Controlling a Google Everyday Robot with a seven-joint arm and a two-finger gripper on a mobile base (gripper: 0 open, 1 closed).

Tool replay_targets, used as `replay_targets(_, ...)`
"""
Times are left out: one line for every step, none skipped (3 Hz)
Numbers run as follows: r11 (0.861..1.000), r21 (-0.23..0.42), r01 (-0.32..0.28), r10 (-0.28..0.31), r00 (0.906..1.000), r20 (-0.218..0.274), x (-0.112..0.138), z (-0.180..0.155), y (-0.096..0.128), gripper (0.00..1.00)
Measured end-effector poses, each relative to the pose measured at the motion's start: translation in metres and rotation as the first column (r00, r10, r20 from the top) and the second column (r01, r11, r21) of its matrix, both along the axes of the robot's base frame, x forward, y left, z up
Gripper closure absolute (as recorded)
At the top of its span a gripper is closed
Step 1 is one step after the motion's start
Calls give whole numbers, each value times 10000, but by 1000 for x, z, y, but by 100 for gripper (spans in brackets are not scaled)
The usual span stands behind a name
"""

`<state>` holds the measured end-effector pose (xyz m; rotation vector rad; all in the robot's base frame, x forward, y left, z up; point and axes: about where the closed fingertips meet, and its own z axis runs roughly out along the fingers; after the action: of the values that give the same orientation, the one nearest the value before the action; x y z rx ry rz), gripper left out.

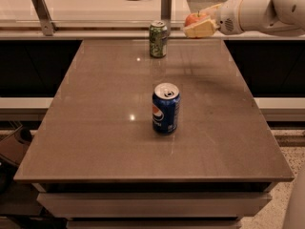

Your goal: Move apple near green can

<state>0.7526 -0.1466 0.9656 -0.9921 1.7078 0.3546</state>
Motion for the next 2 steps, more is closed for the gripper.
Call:
replay_targets(10000, 51, 27, -25, 9995, -314, 15, -24, 7, 100)
replay_targets(9998, 218, -17, 35, 9965, -831, 25, -53, 14, 100)
